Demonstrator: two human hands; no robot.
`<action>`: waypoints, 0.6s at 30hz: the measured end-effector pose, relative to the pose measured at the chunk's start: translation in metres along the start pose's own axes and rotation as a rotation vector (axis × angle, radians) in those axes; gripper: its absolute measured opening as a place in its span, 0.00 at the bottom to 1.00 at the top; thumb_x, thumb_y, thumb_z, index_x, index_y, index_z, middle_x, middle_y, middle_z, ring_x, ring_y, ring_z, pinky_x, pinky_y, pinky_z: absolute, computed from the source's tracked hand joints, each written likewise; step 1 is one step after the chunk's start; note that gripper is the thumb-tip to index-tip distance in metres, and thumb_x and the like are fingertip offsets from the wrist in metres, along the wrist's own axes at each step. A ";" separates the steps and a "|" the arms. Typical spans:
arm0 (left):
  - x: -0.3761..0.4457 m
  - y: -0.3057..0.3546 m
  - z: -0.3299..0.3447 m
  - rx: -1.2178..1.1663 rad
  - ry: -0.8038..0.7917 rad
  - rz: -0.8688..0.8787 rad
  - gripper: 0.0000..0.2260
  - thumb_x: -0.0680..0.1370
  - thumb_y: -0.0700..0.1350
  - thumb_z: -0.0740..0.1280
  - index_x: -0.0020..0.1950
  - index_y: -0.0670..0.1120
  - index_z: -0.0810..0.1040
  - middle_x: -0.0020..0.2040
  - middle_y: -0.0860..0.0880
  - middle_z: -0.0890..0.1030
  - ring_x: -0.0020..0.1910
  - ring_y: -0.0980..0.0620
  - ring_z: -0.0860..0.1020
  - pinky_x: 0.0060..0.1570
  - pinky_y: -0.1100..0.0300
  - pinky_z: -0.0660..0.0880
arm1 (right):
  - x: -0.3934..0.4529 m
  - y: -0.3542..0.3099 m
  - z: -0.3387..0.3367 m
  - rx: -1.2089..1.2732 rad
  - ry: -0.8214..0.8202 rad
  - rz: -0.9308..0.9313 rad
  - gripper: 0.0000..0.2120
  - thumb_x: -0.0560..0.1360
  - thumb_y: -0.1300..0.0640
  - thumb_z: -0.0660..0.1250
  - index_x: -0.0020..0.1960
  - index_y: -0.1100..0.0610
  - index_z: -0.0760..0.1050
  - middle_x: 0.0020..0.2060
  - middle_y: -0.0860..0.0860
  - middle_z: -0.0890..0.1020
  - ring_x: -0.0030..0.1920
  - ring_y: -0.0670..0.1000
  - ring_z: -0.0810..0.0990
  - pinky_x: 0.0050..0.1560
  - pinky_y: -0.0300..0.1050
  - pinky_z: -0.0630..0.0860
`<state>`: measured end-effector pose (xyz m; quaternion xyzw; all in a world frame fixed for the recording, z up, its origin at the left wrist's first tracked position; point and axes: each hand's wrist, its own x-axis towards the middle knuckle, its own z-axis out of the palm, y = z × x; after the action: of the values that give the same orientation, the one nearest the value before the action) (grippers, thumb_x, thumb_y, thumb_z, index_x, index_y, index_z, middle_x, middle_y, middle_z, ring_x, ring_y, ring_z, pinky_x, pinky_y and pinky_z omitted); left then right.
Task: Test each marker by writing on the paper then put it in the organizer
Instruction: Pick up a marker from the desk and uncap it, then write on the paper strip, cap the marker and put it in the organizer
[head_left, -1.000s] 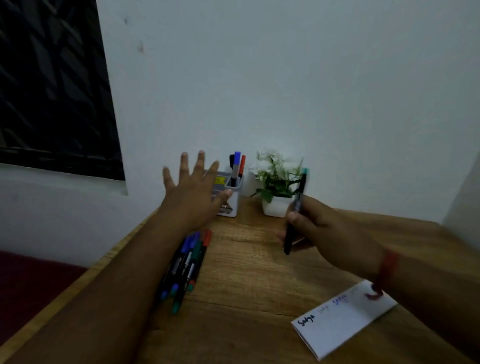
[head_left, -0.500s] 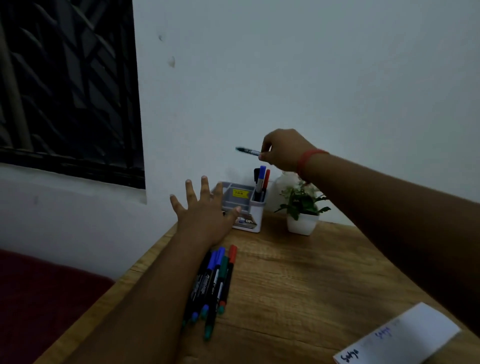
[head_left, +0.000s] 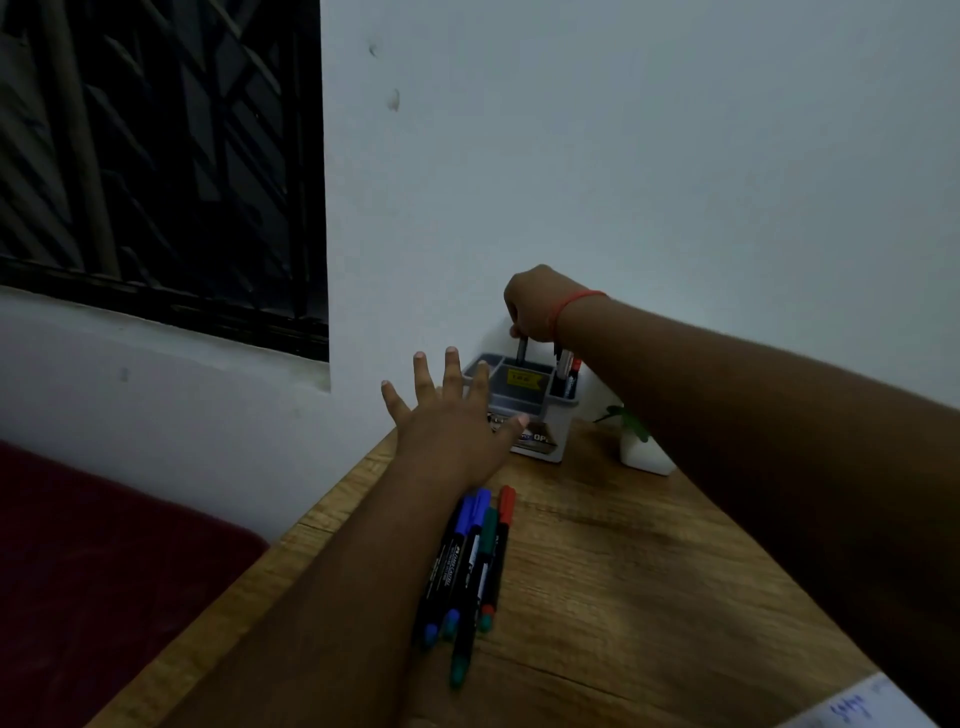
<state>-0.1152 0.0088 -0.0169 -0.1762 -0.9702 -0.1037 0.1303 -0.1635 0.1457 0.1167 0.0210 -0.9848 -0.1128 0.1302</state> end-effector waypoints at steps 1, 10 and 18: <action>0.000 0.000 0.000 -0.001 0.000 -0.002 0.39 0.75 0.74 0.43 0.79 0.56 0.36 0.79 0.47 0.33 0.75 0.39 0.29 0.67 0.29 0.33 | 0.001 -0.001 0.005 0.002 -0.010 0.002 0.09 0.76 0.60 0.72 0.54 0.64 0.80 0.53 0.61 0.83 0.54 0.59 0.81 0.53 0.48 0.79; 0.001 -0.004 0.001 -0.006 -0.027 -0.025 0.39 0.75 0.74 0.44 0.79 0.56 0.36 0.79 0.47 0.33 0.75 0.39 0.30 0.68 0.29 0.33 | -0.019 0.015 0.007 0.221 0.431 -0.012 0.13 0.78 0.66 0.64 0.62 0.62 0.72 0.56 0.60 0.77 0.53 0.61 0.78 0.53 0.53 0.76; 0.002 -0.004 -0.001 -0.025 -0.054 -0.037 0.39 0.75 0.74 0.45 0.79 0.55 0.37 0.79 0.47 0.32 0.75 0.39 0.29 0.67 0.28 0.34 | -0.172 -0.006 0.023 0.318 0.442 -0.460 0.03 0.78 0.58 0.66 0.51 0.53 0.75 0.45 0.46 0.75 0.42 0.45 0.73 0.42 0.41 0.75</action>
<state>-0.1185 0.0055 -0.0154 -0.1626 -0.9751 -0.1134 0.0997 -0.0033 0.1568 0.0503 0.2858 -0.9077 0.0228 0.3064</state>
